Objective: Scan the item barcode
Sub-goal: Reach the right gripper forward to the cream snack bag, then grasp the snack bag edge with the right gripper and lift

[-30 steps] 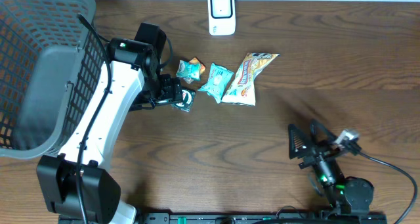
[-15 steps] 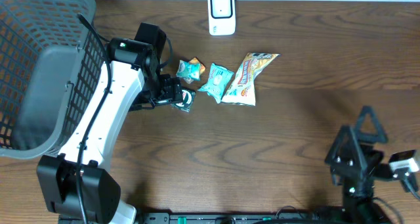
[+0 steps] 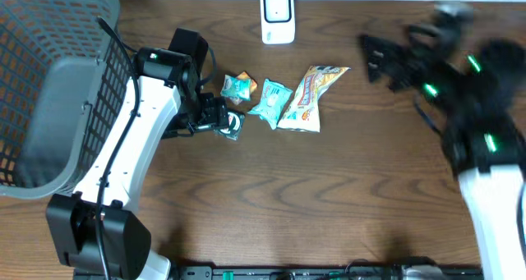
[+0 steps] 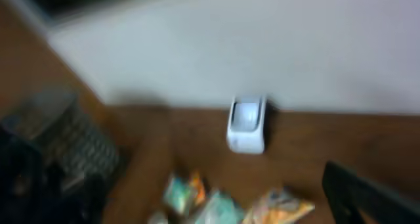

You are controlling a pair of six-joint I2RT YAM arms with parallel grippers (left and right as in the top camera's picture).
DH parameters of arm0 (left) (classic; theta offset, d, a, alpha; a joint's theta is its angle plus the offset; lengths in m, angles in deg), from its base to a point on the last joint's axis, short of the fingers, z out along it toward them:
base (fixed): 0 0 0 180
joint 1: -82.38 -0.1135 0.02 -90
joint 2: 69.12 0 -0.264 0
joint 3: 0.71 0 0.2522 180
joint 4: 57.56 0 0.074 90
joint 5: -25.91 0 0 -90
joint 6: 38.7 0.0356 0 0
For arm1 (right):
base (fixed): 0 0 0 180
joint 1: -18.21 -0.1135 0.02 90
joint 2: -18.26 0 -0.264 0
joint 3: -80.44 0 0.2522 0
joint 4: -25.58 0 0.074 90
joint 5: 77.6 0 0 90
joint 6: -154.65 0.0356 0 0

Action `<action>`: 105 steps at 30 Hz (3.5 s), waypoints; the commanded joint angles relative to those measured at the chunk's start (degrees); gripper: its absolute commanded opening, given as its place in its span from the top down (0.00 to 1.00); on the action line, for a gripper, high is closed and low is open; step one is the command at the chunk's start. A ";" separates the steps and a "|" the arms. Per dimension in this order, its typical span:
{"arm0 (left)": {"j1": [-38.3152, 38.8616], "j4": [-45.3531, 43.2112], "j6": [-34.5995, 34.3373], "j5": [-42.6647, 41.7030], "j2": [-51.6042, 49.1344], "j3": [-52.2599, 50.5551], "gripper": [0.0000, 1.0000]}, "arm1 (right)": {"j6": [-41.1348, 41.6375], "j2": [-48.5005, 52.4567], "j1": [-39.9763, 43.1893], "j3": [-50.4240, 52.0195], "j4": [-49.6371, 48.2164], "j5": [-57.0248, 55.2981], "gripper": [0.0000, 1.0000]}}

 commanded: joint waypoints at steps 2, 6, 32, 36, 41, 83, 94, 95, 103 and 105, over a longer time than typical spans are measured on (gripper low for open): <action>0.00 0.31 0.37 0.11 -0.22 0.63 0.02 | -12.35 16.94 -9.35 -18.36 14.53 -3.23 0.01; 0.00 0.28 0.37 0.11 -0.22 0.63 0.02 | -13.27 26.43 -13.88 -25.11 20.68 -14.34 0.01; 0.00 0.31 0.37 0.11 -0.22 0.63 0.02 | -2.49 46.60 -13.38 -22.84 33.09 -37.13 0.99; 0.00 0.31 0.37 0.11 -0.22 0.63 0.02 | -2.49 46.60 -11.78 -22.84 37.75 -38.62 0.98; 0.00 0.31 0.37 0.11 -0.22 0.63 0.02 | -2.51 46.60 -11.28 -22.84 39.85 -35.28 0.99; 0.00 0.31 0.37 0.11 -0.22 0.63 0.02 | 3.69 43.39 -13.49 -22.10 36.46 -24.98 0.99; 0.00 0.31 0.37 0.11 -0.22 0.63 0.02 | 4.37 42.14 -19.74 -13.49 39.45 -23.54 0.99; 0.00 0.31 0.37 0.11 -0.22 0.63 0.03 | 5.20 42.14 -20.28 -11.39 37.59 -23.52 0.99; 0.00 0.31 0.37 0.11 -0.22 0.63 0.03 | 6.54 42.12 -21.94 -1.14 28.13 -23.23 0.99; 0.00 0.31 0.37 0.11 -0.22 0.63 0.02 | 6.54 41.62 -21.88 -2.71 30.14 -23.08 0.99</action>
